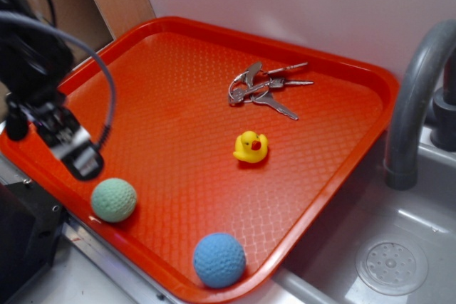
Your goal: Grab the green ball.
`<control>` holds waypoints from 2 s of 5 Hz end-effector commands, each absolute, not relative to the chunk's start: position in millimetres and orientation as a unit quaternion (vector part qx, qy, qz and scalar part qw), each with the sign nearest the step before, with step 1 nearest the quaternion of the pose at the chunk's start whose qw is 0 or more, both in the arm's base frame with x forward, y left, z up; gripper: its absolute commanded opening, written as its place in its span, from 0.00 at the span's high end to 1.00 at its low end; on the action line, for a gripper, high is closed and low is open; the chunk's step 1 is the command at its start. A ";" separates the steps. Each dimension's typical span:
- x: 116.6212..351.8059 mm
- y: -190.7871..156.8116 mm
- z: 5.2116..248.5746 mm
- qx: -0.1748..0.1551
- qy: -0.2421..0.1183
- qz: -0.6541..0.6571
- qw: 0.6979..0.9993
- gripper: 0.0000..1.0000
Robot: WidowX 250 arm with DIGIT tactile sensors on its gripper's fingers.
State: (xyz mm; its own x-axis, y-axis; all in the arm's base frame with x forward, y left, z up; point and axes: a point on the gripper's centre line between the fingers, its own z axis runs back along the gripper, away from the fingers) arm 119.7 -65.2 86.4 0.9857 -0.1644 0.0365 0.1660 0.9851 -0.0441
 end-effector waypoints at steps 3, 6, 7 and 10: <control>126.4 -92.1 26.0 -0.076 -0.016 -0.122 0.989 0.02; 125.4 -99.3 30.0 -0.062 -0.013 -0.117 0.991 1.00; 126.8 -83.8 58.2 -0.064 -0.017 -0.113 0.991 1.00; 159.5 43.9 215.2 0.017 -0.058 0.076 0.995 1.00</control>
